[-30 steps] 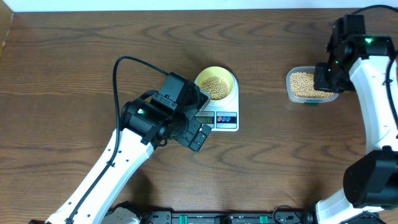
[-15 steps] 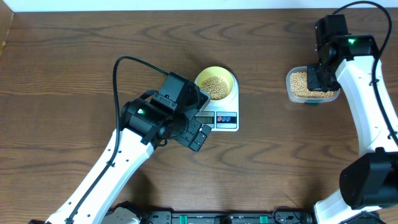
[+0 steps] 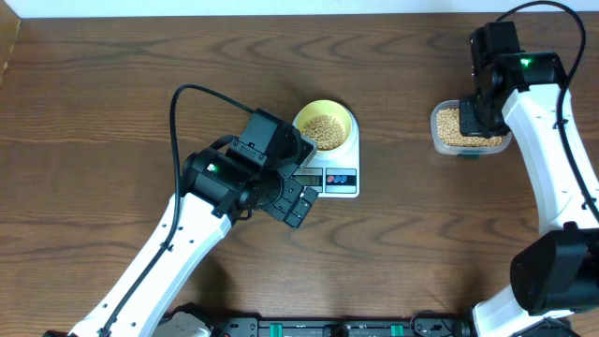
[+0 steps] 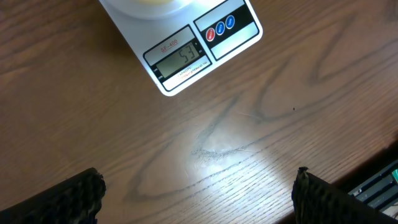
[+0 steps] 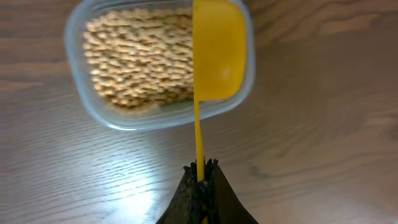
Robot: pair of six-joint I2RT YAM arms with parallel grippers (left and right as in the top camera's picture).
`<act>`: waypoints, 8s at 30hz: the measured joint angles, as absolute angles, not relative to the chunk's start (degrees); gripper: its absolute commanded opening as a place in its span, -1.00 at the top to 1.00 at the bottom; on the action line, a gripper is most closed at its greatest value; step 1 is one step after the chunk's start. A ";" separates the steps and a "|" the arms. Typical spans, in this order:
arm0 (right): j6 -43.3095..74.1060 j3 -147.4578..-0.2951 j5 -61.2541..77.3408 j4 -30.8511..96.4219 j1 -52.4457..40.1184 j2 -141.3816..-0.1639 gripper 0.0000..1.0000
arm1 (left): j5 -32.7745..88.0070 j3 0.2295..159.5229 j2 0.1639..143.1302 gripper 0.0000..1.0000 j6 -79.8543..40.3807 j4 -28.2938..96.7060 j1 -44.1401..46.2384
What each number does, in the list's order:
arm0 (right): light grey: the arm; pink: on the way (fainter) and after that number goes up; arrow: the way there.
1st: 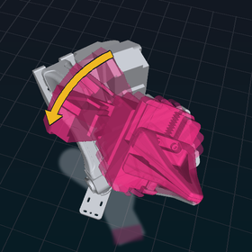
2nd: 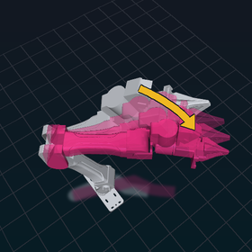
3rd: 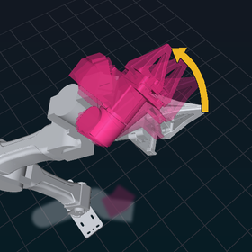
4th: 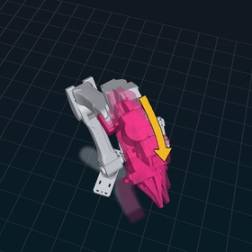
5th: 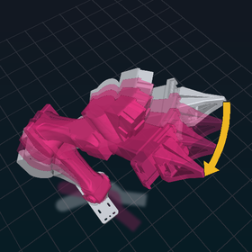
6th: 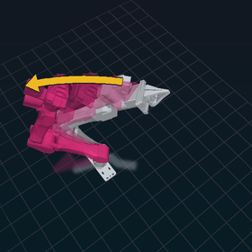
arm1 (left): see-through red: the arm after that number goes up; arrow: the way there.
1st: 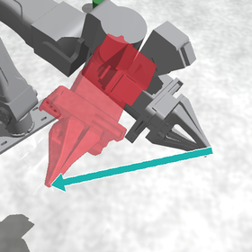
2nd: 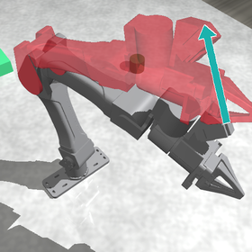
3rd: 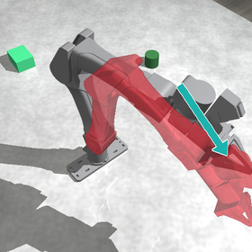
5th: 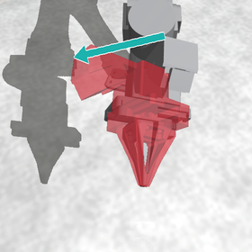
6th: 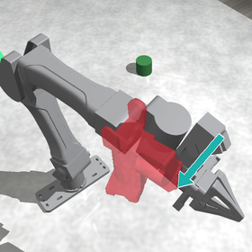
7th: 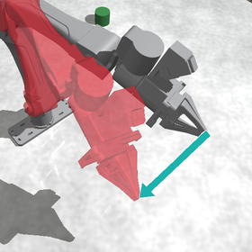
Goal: Scoop item into bowl and weigh 50g on scale
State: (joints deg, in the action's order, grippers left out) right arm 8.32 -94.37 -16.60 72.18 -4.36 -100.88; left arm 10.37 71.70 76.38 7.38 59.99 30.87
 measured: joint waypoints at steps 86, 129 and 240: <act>-13.65 -101.43 10.83 64.77 -24.91 -107.18 0.98 | 10.37 71.70 76.38 -0.97 7.38 59.99 30.87; -14.46 -101.43 11.94 63.66 -25.12 -110.37 0.97 | 10.37 71.70 76.38 -0.97 7.38 59.99 30.87; -6.37 -101.43 28.05 63.57 -20.73 -113.80 0.98 | 10.37 71.70 76.38 -0.97 7.38 59.99 30.87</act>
